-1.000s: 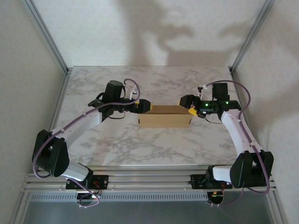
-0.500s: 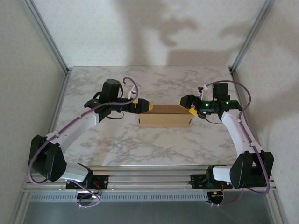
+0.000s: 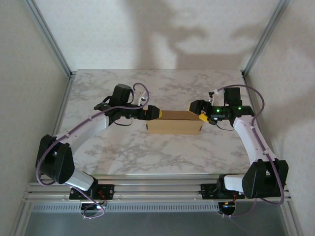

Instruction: Fold the paper box

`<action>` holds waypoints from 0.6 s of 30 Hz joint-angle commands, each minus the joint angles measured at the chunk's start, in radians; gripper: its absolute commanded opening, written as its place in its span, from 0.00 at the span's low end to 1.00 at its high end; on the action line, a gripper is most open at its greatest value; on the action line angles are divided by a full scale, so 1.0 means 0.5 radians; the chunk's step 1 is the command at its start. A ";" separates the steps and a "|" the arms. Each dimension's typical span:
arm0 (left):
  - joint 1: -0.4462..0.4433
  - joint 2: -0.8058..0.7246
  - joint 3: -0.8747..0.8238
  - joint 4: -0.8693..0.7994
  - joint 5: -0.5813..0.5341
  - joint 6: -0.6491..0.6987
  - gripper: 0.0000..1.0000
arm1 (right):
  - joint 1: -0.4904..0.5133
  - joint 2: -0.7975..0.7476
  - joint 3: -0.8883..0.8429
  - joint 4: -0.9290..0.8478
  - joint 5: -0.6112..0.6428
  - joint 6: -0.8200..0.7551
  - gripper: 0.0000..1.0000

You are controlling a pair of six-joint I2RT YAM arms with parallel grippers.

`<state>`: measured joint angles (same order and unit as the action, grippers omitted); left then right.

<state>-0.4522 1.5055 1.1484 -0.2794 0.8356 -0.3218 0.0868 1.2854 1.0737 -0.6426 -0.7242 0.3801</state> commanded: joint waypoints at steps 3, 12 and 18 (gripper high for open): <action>0.016 0.095 -0.056 -0.326 -0.279 0.081 0.99 | -0.012 0.031 -0.021 -0.171 0.208 -0.015 0.99; 0.015 0.120 -0.001 -0.279 -0.234 0.055 0.99 | -0.038 0.011 0.267 -0.040 -0.059 0.008 0.99; 0.009 0.114 0.013 -0.282 -0.235 0.053 0.99 | -0.042 0.111 0.320 -0.080 -0.108 0.009 0.99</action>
<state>-0.4549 1.5188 1.1702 -0.2939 0.7849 -0.2981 0.0715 1.3045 1.2137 -0.6666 -0.7429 0.3809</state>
